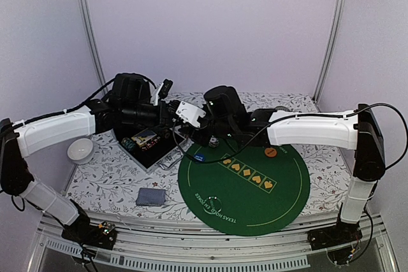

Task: Distribute texas hold em gaming equipment
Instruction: Pass from the left arm to the right, then place the poker chips pile in the big blind area.

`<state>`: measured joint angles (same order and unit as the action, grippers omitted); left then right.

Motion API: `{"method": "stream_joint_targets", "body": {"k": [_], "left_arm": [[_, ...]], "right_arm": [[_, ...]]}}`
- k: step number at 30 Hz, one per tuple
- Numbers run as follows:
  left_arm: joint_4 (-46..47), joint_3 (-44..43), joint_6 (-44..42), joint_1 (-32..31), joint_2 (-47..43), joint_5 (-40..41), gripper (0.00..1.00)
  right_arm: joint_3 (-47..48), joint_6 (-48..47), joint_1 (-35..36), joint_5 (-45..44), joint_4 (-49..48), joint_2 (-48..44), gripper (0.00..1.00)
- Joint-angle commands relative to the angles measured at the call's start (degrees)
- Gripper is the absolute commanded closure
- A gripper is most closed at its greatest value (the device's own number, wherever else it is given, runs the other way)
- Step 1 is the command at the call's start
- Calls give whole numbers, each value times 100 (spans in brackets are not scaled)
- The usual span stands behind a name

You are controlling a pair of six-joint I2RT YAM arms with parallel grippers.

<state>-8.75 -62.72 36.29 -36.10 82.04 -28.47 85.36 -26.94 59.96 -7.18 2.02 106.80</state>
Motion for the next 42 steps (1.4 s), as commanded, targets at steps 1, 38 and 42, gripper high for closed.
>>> {"method": "stream_joint_targets", "body": {"k": [1, 38, 42], "left_arm": [[135, 44, -86, 4, 99, -158, 57], [-1001, 233, -1313, 668, 83, 1001, 44], [-1060, 251, -1368, 666, 44, 1057, 44]], "right_arm": [[-110, 251, -28, 2, 393, -334, 98], [-2749, 3230, -4145, 556, 2655, -1176, 98], [-2736, 3208, -4403, 547, 2551, -917, 98]]}}
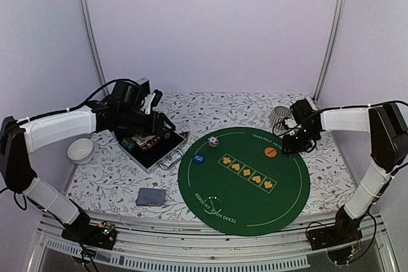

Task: Distribute texas hold em gaming equipment
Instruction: Place the poker chips pile in the big blind area.

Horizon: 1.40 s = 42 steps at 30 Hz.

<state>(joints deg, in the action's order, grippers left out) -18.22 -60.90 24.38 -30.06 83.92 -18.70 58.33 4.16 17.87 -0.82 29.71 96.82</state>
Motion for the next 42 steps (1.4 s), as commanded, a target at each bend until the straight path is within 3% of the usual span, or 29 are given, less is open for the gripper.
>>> {"method": "stream_joint_targets", "body": {"k": [1, 15, 18, 23, 31, 35, 42], "left_arm": [[-132, 78, -183, 60, -159, 97, 44], [-147, 9, -216, 62, -161, 105, 44], [-156, -39, -231, 62, -159, 77, 44], [-217, -188, -279, 62, -123, 68, 44], [-355, -347, -418, 80, -129, 237, 44], [-594, -583, -571, 72, 64, 550, 44], [-1035, -1242, -909, 62, 924, 1746, 39]], "right_arm": [[-32, 95, -225, -90, -235, 143, 98], [18, 155, -218, -284, -406, 596, 96], [-20, 164, -219, -358, -406, 552, 69], [-82, 137, -220, -293, -414, 439, 39], [-64, 99, -229, -271, -311, 145, 19], [94, 48, -221, -250, -177, -223, 0], [416, -21, -159, 344, -209, -1073, 1]]}}
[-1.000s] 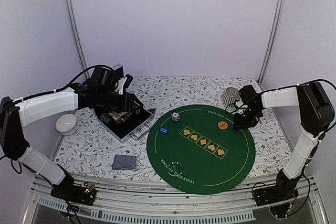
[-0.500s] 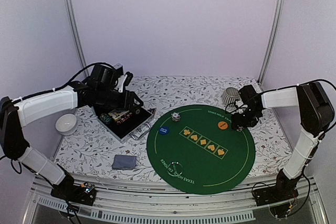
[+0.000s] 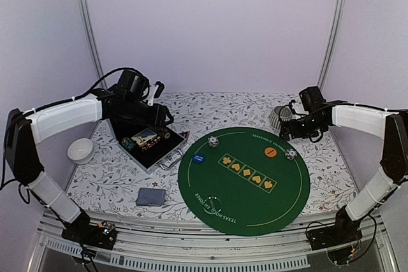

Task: Distribute texas hold em gaming equipment
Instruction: Place the poker chips pile in the big blind area, then pick up the pile of poker chips from the chip case.

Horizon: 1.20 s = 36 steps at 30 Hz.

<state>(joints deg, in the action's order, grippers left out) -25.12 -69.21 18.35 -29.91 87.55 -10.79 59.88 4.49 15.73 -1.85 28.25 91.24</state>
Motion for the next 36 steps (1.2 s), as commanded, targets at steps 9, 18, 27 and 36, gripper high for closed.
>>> {"method": "stream_joint_targets", "body": {"k": [9, 18, 27, 36], "left_arm": [[-832, -1950, -746, 37, 2435, 2667, 38], [-908, -2389, -1002, 108, 3318, 2797, 47], [-906, -2450, -1080, 152, 3572, 2883, 48], [-744, -2278, -1141, 161, 3565, 2402, 55]], "right_arm": [[313, -113, 270, 818, -88, -675, 1], [175, -54, 294, 831, -65, -632, 1], [197, -37, 291, 961, -74, -566, 1], [193, -44, 296, 1011, -72, -542, 1]]}}
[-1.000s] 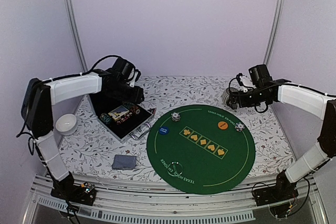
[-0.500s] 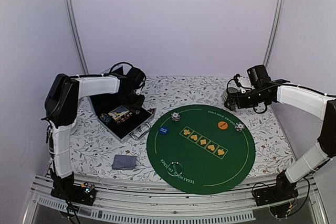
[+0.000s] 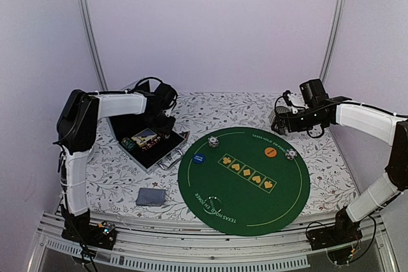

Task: Distribute texas hold em gaming equipment
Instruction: Pick up the pile of poker chips from the chip case.

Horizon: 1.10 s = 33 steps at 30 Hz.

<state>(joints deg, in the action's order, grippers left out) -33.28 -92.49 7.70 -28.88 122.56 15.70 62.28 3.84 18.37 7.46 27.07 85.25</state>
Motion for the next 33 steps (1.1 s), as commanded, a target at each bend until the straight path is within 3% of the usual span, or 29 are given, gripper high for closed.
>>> {"method": "stream_joint_targets", "body": {"k": [1, 13, 20, 33], "left_arm": [[75, 67, -93, 58, 46, -291, 55], [49, 408, -76, 36, -249, -622, 56], [67, 307, -208, 33, -92, -422, 48], [-29, -32, -287, 175, 293, -533, 43]], "right_arm": [[-42, 21, 32, 92, 44, 58, 1], [1, 3, 38, 208, 44, 201, 1], [16, -5, 40, 266, 46, 216, 1], [8, -23, 37, 309, 53, 133, 1]]}}
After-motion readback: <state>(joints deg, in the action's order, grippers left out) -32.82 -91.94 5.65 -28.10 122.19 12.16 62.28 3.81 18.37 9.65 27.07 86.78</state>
